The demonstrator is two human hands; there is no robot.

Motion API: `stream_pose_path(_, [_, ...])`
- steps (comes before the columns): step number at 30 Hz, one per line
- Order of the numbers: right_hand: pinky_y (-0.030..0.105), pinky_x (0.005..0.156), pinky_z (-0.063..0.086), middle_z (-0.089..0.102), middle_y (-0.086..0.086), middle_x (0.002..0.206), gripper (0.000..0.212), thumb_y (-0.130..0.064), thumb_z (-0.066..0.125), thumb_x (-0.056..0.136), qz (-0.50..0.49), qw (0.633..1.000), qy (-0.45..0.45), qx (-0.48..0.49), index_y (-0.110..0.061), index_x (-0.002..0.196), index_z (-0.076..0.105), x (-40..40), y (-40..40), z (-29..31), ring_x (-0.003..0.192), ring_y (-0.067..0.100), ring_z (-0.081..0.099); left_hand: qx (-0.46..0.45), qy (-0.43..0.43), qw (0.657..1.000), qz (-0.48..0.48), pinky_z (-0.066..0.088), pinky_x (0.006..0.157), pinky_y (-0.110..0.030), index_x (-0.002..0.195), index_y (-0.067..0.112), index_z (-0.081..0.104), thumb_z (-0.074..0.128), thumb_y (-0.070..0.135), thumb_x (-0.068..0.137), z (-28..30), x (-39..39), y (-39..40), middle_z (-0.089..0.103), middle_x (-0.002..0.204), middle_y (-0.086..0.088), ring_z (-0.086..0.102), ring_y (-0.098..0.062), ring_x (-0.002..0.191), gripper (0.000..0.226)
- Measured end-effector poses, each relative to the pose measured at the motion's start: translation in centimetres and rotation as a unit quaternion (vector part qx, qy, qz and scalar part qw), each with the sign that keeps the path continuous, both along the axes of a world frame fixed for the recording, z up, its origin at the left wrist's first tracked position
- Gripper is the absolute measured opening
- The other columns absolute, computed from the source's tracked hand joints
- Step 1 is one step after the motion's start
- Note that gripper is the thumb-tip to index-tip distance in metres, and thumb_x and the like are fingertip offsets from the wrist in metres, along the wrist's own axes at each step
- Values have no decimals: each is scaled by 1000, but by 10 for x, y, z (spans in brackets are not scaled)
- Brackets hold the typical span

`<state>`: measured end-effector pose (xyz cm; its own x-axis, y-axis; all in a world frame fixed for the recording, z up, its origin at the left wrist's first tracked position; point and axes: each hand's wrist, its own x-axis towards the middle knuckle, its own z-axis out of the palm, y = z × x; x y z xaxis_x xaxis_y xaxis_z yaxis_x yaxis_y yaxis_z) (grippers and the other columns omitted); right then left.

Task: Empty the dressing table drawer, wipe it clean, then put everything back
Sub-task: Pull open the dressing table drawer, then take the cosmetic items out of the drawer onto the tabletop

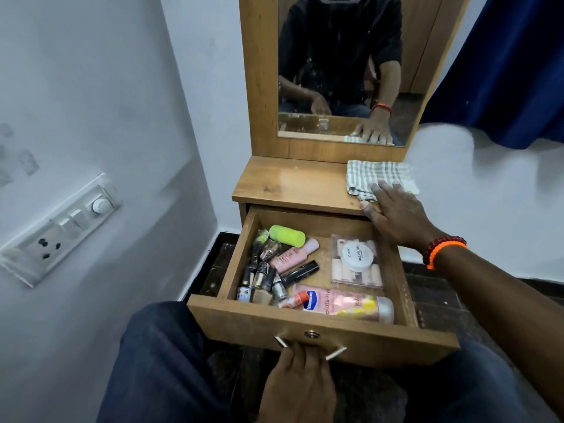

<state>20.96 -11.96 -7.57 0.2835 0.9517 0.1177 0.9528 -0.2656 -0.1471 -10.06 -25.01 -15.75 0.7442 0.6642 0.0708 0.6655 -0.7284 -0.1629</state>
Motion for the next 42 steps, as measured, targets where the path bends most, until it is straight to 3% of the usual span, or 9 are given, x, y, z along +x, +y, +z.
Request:
stream_pose_path(3, [50,124,14,20,9,171,66,-54,32,107,-2,1000,0,1,-19,162,25,1,0,-2,158,34,14,-42,-35,999,-4,60,63,-32,69,7,81,45,33,68,3,-7,-5,74,69,-11,73,-27,63,44])
stream_pose_path(7, [48,125,13,19,9,171,66,-53,33,107,1,1000,0,8,-18,162,25,2,1,-3,158,33,12,-21,8,1000,1,43,79,-38,70,8,80,42,36,66,7,-11,-8,73,68,-10,72,-26,63,48])
stream_pose_path(11, [52,126,9,19,10,171,67,-53,39,106,-4,999,34,24,-17,161,26,-3,1,0,158,33,12,-187,52,980,-32,52,69,-27,71,18,79,45,47,66,36,-20,0,71,69,-1,70,-19,62,45])
stream_pose_path(14, [51,120,23,49,12,152,56,-38,64,98,31,983,44,176,-15,146,49,-32,-13,2,145,31,40,-323,-37,944,-63,57,87,-32,105,34,69,53,62,85,91,-22,28,71,106,11,67,-9,101,37])
stream_pose_path(16, [48,102,44,65,4,119,35,-30,74,90,81,962,69,251,-18,122,66,-64,-26,6,115,25,60,-377,-141,914,-44,57,85,-27,109,40,63,57,57,92,123,-30,59,69,106,17,64,6,96,24])
stream_pose_path(19, [31,71,53,66,-10,90,16,-23,80,87,176,959,187,117,-23,102,73,-100,-39,12,81,8,62,-312,-241,919,33,58,66,-24,93,36,70,68,34,91,127,-36,120,71,88,19,67,6,74,3])
stream_pose_path(23, [12,66,47,60,-19,94,25,-32,79,88,244,934,199,-169,-29,112,71,-130,-45,-8,83,-2,59,-240,-145,950,134,58,75,-39,99,28,68,71,39,83,96,-26,170,72,91,7,70,-18,85,20])
stream_pose_path(31, [31,89,52,61,-8,111,21,-44,74,90,321,926,112,-167,-29,105,75,-148,-36,-26,105,7,55,-177,-36,974,134,41,70,-34,117,22,55,67,37,88,70,-8,165,60,112,-6,63,-28,96,35])
stream_pose_path(42, [17,65,49,65,-12,87,10,-29,77,92,261,936,224,-75,-25,99,70,-120,-45,-11,82,6,62,-252,-251,924,139,59,68,-38,78,29,68,87,35,70,96,-39,176,68,70,10,67,-7,68,21])
